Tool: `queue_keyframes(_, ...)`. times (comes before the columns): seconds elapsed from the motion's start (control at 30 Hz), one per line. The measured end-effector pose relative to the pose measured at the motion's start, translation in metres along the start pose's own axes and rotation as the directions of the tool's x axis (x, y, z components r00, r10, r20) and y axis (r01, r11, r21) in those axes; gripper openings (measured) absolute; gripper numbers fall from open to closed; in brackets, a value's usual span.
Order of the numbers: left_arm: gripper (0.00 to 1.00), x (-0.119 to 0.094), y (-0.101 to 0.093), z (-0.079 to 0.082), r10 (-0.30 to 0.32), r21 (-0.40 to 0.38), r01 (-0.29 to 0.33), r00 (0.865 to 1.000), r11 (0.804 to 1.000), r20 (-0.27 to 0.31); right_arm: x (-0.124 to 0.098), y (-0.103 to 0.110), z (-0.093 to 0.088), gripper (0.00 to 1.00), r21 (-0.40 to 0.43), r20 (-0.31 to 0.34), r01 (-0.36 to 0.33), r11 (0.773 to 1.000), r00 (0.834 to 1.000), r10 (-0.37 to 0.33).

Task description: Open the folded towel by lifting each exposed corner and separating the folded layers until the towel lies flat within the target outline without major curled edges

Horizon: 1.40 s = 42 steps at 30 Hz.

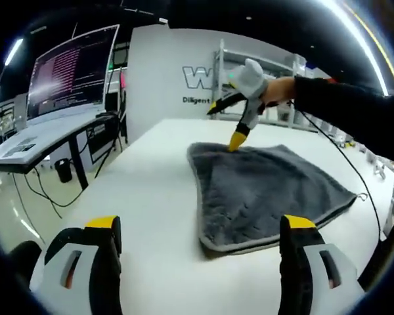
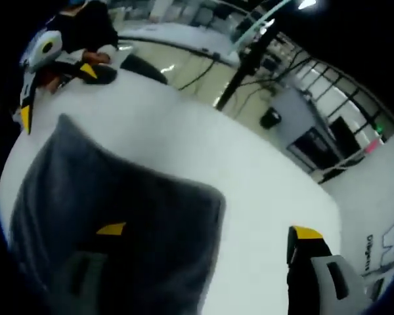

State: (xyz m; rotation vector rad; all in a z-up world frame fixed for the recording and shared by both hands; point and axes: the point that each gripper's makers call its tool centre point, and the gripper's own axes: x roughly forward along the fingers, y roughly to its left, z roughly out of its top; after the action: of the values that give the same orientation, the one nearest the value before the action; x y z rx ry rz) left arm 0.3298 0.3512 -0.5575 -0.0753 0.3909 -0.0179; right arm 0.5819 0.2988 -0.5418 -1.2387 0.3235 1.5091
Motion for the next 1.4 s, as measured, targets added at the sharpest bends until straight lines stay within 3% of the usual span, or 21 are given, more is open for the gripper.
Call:
queue_keyframes(0.13, 0.89, -0.004, -0.001, -0.003, -0.017, -0.012, 0.017, 0.999, 1.0, -0.043, -0.012, -0.003, 0.0, 1.0, -0.006, -0.021, -0.047, 0.999, 0.999, 0.047)
queue_keyframes(0.33, 0.94, -0.006, -0.012, -0.009, -0.052, -0.028, 0.05, 0.994, 0.998, -0.091, -0.03, -0.011, 0.003, 1.0, -0.05, -0.039, -0.06, 0.997, 0.998, 0.058)
queue_keyframes(0.6, 1.0, -0.01, -0.007, -0.009, -0.041, -0.022, 0.039, 0.992, 0.999, -0.12, -0.047, -0.004, 0.007, 1.0, -0.125, -0.057, -0.104, 0.987, 0.994, 0.098)
queue_keyframes(0.87, 1.0, -0.02, -0.01, 0.006, -0.046, 0.009, 0.047, 0.989, 0.999, -0.141, -0.069, 0.006, 0.004, 1.0, -0.166, -0.093, -0.166, 0.972, 0.984, 0.152)
queue_keyframes(0.93, 1.0, -0.023, -0.023, 0.007, -0.099, -0.051, 0.093, 0.985, 0.994, -0.139, -0.078, 0.01, 0.006, 1.0, -0.179, -0.101, -0.188, 0.966, 0.98, 0.172)
queue_keyframes(1.0, 1.0, -0.026, -0.038, 0.005, -0.176, -0.139, 0.156, 0.974, 0.978, -0.143, -0.083, 0.013, 0.007, 1.0, -0.241, -0.114, -0.21, 0.947, 0.976, 0.187)
queue_keyframes(1.07, 1.0, -0.028, -0.042, 0.002, -0.209, -0.204, 0.177, 0.967, 0.963, -0.148, -0.086, 0.018, 0.005, 1.0, -0.263, -0.14, -0.23, 0.937, 0.97, 0.199)
queue_keyframes(1.17, 1.0, -0.031, -0.033, 0.0, -0.17, -0.152, 0.142, 0.968, 0.978, -0.184, -0.09, 0.02, 0.006, 1.0, -0.287, -0.161, -0.25, 0.925, 0.964, 0.211)
queue_keyframes(1.27, 1.0, -0.033, -0.029, 0.008, -0.146, -0.119, 0.125, 0.972, 0.985, -0.182, -0.094, 0.016, 0.013, 0.99, -0.302, -0.156, -0.247, 0.921, 0.966, 0.208)
queue_keyframes(1.4, 1.0, -0.031, -0.043, 0.012, -0.201, -0.216, 0.163, 0.965, 0.963, -0.167, -0.091, 0.003, 0.012, 0.96, -0.338, -0.196, -0.249, 0.908, 0.962, 0.191)
